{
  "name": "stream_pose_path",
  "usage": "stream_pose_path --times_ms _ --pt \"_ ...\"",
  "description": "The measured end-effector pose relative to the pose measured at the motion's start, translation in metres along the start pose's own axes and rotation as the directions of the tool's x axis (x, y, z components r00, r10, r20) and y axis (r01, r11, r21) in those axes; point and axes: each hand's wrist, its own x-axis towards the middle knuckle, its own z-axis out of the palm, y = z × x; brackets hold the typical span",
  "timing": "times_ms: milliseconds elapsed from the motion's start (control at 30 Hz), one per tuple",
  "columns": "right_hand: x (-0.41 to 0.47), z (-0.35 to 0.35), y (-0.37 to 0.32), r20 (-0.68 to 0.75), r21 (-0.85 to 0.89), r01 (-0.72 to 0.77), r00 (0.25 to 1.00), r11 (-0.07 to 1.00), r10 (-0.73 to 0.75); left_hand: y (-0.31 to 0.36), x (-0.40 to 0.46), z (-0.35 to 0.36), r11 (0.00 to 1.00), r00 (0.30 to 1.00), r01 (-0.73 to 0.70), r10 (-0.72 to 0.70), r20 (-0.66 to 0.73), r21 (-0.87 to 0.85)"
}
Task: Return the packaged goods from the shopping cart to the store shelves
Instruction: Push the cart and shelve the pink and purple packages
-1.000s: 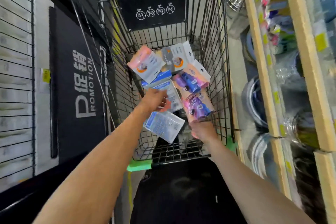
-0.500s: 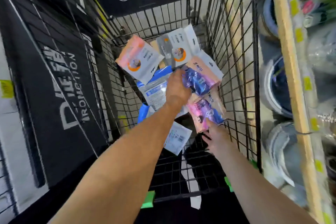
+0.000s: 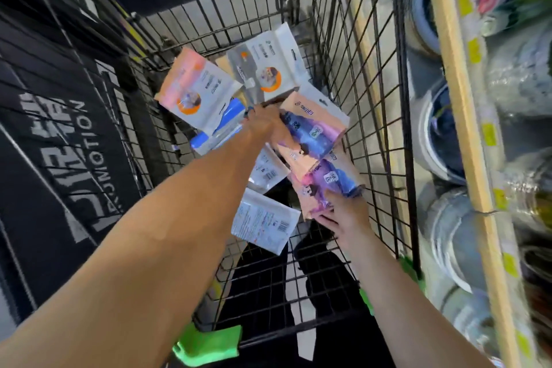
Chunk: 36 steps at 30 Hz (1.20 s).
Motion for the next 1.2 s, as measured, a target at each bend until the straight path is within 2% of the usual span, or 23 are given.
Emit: stream_pose_path --times_ms 100,200,233,300,400,500,600,700,800,933,1033,1133,1200 --pt "-0.006 -0.001 0.0 -0.019 -0.065 0.129 0.991 0.989 -0.131 -0.016 0.012 -0.007 0.943 0.996 -0.095 0.089 -0.032 -0.319" --pt "-0.021 0.0 0.0 -0.029 -0.095 0.179 0.983 0.979 -0.183 -0.007 -0.035 -0.017 0.822 0.972 -0.091 0.196 0.129 -0.562" --pt "-0.03 0.0 -0.003 -0.032 -0.094 0.189 0.981 0.978 -0.192 -0.009 -0.042 -0.015 0.788 0.969 -0.098 0.215 0.122 -0.607" --pt "-0.041 0.0 -0.004 -0.017 -0.111 0.243 0.969 0.964 -0.246 -0.014 -0.054 -0.01 0.671 0.988 -0.099 0.153 0.006 -0.735" --pt "-0.065 -0.005 -0.007 0.087 -0.137 0.394 0.919 0.909 -0.385 -0.022 -0.079 -0.013 0.451 0.987 -0.149 0.015 -0.159 -0.88" --pt "-0.085 -0.016 -0.015 0.116 -0.082 0.452 0.889 0.888 -0.442 -0.04 -0.117 -0.029 0.361 0.945 -0.297 -0.018 -0.325 -0.884" --pt "-0.11 -0.027 -0.033 0.198 0.086 0.485 0.848 0.87 -0.492 -0.059 -0.166 -0.059 0.266 0.87 -0.455 -0.072 -0.488 -0.85" --pt "-0.136 -0.037 -0.046 0.266 0.205 0.518 0.787 0.83 -0.557 -0.065 -0.213 -0.083 0.245 0.826 -0.52 -0.099 -0.555 -0.818" --pt "-0.168 -0.059 -0.055 0.24 0.287 0.567 0.738 0.772 -0.631 -0.056 -0.26 -0.085 0.253 0.793 -0.578 -0.051 -0.608 -0.776" --pt "-0.202 -0.099 -0.066 0.148 0.411 0.639 0.657 0.65 -0.74 -0.021 -0.313 -0.07 0.312 0.778 -0.62 0.126 -0.616 -0.72" --pt "-0.231 -0.137 -0.072 0.198 0.537 0.579 0.621 0.614 -0.758 0.021 -0.354 -0.06 0.331 0.774 -0.633 0.303 -0.556 -0.7" --pt "-0.254 -0.178 -0.067 0.177 0.544 0.588 0.617 0.599 -0.767 0.07 -0.378 -0.04 0.337 0.759 -0.63 0.455 -0.465 -0.699" --pt "-0.262 -0.219 -0.061 0.062 0.487 0.665 0.62 0.566 -0.782 0.114 -0.388 -0.016 0.363 0.727 -0.645 0.564 -0.392 -0.673"
